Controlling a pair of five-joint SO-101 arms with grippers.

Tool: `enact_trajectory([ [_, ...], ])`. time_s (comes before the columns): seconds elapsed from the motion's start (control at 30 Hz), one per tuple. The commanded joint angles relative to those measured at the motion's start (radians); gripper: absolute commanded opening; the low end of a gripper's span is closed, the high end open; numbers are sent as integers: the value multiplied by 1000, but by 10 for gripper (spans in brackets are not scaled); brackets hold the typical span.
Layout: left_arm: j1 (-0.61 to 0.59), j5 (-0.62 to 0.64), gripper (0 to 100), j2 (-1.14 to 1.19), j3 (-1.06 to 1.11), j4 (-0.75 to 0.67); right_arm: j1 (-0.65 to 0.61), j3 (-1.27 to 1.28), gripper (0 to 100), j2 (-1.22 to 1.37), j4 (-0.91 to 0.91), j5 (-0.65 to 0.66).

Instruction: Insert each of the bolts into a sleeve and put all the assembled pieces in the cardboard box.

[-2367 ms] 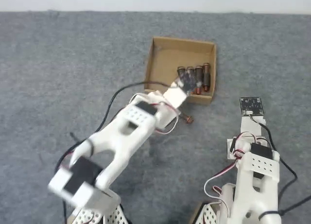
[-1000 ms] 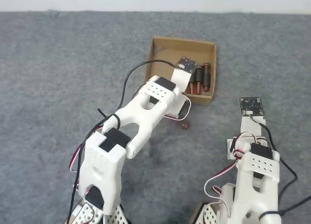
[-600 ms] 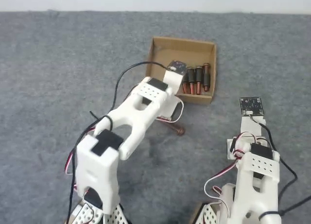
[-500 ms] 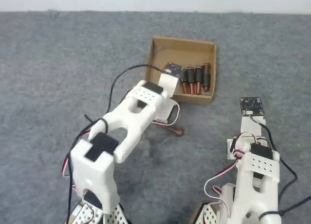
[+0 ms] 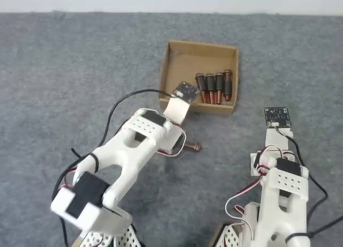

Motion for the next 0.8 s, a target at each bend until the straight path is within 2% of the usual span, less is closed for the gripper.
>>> enact_trajectory([
  [0.0,34,-66,12,-68,31,-15,7,-9,7,-39,-13,15],
  [0.33,-12,-61,12,-68,35,-238,5,-9,7,-39,-13,15],
  [0.43,0,-60,12,-64,38,-212,5,-9,7,-39,-15,17],
  [0.77,11,92,12,-55,27,-28,5,-9,7,-39,-13,52],
])
